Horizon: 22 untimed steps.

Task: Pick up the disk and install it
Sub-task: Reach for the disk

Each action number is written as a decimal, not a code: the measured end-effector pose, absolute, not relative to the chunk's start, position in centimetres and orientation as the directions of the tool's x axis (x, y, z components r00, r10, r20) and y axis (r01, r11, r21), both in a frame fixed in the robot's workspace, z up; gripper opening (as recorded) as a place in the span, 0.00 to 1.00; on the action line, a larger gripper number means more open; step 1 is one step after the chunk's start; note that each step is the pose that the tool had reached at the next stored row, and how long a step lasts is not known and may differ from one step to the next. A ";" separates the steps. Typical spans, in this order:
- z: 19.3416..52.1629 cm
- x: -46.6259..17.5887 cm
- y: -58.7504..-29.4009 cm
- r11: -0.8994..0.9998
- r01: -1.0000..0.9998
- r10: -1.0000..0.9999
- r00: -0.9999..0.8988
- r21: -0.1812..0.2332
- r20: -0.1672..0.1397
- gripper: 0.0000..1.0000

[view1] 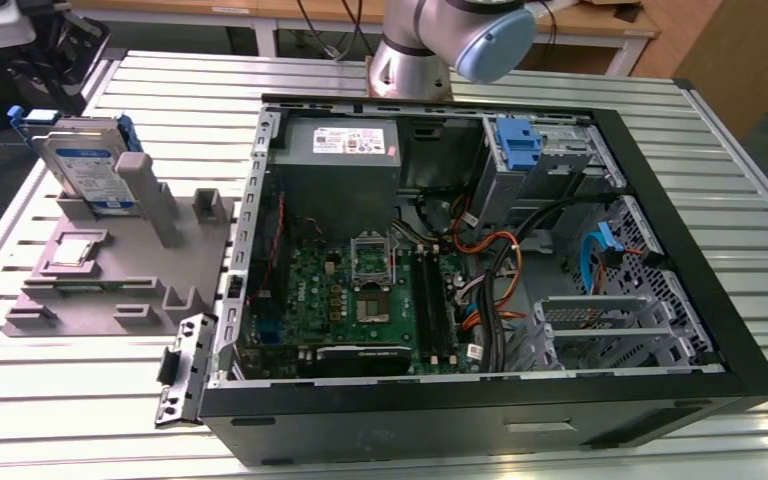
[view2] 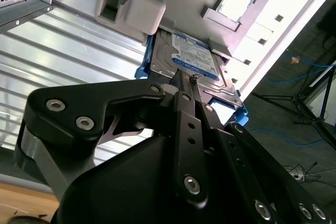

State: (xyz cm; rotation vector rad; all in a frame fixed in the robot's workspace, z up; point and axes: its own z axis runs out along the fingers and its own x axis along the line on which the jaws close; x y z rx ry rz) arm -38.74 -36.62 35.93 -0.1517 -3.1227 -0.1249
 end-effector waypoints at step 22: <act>35.0 -40.1 -35.0 0.992 0.100 0.099 -0.995 0.079 0.016 0.11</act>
